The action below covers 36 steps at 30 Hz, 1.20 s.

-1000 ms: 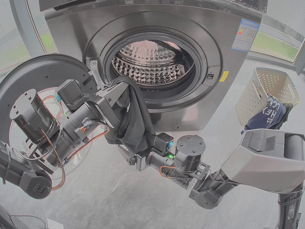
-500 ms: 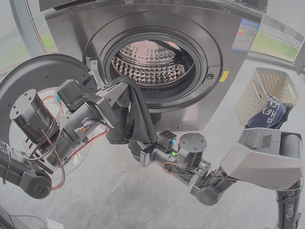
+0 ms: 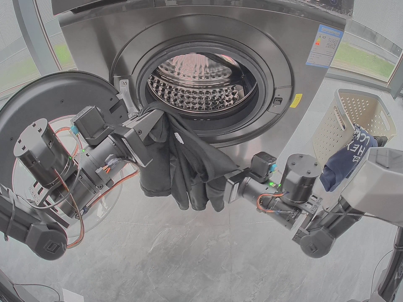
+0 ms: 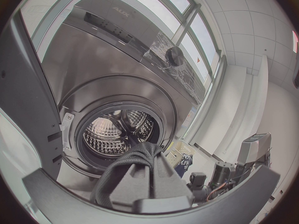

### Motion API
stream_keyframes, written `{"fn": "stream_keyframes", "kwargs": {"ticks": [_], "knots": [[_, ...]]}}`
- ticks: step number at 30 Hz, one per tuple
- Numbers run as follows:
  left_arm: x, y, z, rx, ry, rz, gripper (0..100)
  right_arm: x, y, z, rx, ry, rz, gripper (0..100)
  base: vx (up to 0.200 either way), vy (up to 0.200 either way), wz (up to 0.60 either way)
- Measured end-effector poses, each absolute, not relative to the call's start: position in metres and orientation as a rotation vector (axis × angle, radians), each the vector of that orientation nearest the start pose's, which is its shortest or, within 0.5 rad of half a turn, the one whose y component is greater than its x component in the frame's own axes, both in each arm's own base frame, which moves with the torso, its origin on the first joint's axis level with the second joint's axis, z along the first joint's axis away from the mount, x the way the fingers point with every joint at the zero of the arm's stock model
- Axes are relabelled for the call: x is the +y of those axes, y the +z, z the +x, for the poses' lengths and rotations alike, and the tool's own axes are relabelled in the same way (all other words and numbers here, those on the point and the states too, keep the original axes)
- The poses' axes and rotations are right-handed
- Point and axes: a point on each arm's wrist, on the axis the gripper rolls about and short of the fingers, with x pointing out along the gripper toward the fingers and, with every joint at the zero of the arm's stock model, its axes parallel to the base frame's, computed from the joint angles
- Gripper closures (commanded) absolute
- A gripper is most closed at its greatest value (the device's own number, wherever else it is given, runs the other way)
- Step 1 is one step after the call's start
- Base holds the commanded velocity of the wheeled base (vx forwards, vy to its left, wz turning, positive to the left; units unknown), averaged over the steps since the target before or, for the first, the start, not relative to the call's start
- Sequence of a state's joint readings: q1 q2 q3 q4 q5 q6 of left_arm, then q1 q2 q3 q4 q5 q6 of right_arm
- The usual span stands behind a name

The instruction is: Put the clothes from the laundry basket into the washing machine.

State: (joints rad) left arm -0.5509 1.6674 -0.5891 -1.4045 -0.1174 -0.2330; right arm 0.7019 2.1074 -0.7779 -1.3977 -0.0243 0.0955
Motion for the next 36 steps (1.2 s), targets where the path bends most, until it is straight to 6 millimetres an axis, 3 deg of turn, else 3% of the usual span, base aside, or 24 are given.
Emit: {"fn": "stream_keyframes", "kwargs": {"ticks": [10,23,29,30,36], "knots": [[-0.143,0.210,0.233,-0.236,-0.692,-0.284,100,0.190,0.147,0.290,-0.129,0.590,0.131,100,0.000,0.000,0.00],[-0.156,0.190,0.216,-0.147,-0.770,-0.271,100,0.178,0.185,0.277,-0.298,0.589,0.246,100,0.000,0.000,0.00],[-0.173,0.171,0.222,-0.074,-0.799,-0.256,100,0.174,0.198,0.267,-0.331,0.599,0.267,100,0.000,0.000,0.00],[-0.177,0.166,0.225,-0.061,-0.800,-0.253,0,0.173,0.200,0.266,-0.336,0.600,0.269,100,0.000,0.000,0.00],[-0.194,0.140,0.245,-0.021,-0.801,-0.243,0,0.174,0.207,0.260,-0.354,0.616,0.280,100,0.000,0.000,0.00]]}}
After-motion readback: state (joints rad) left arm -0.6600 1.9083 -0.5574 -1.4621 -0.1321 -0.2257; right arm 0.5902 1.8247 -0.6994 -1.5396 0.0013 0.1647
